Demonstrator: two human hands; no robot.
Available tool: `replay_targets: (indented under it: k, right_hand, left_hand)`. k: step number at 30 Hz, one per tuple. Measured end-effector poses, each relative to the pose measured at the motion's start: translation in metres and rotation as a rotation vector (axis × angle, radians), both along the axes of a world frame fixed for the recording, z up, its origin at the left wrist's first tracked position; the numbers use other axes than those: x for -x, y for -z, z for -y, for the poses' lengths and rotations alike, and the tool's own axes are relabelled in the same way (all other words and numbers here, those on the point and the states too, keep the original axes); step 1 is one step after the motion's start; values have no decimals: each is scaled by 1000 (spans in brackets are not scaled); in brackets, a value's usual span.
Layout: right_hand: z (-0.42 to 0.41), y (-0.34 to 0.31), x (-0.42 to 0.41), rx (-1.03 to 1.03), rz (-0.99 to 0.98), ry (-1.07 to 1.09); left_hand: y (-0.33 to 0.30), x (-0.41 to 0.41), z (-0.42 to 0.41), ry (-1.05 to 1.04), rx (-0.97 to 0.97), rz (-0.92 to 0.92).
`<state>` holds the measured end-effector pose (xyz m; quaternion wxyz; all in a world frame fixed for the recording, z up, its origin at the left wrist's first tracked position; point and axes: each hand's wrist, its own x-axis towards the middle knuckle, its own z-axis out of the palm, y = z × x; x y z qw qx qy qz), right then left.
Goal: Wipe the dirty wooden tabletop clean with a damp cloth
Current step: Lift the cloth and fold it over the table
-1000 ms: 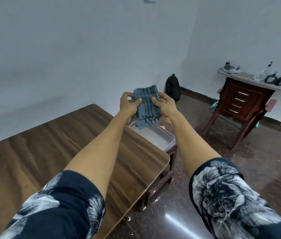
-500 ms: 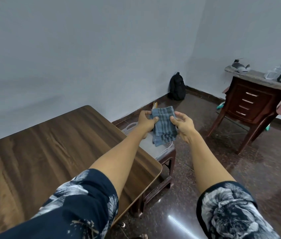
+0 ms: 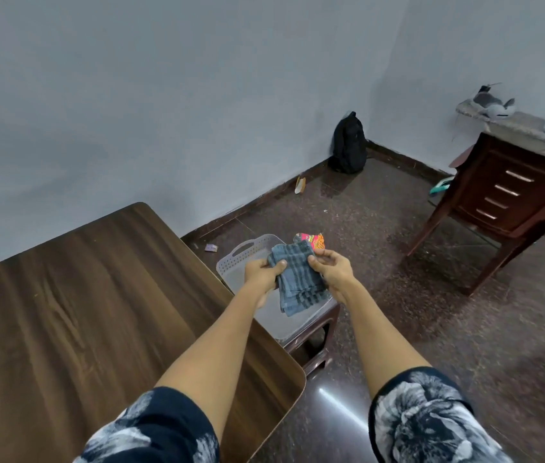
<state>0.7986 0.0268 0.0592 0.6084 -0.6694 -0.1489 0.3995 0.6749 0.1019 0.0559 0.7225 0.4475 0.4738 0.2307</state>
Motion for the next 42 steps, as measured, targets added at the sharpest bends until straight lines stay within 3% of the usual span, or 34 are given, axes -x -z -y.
replay_targets:
  k: [22,29,37,42]
  right_hand:
    - [-129,159,-73,479,88,-350]
    - [-157,229,-86,520,54,-419]
    - [-170,266,-98,503,256,-503]
    - [-168,284,-103,525,345,-536]
  left_hand:
    - [154,-71,-83,-330,403,-292]
    - [221,-84,-112,-355,400,-438]
    - [257,-97,-122,-364,406,-460]
    - [261,-102,-118,-371,277,-563]
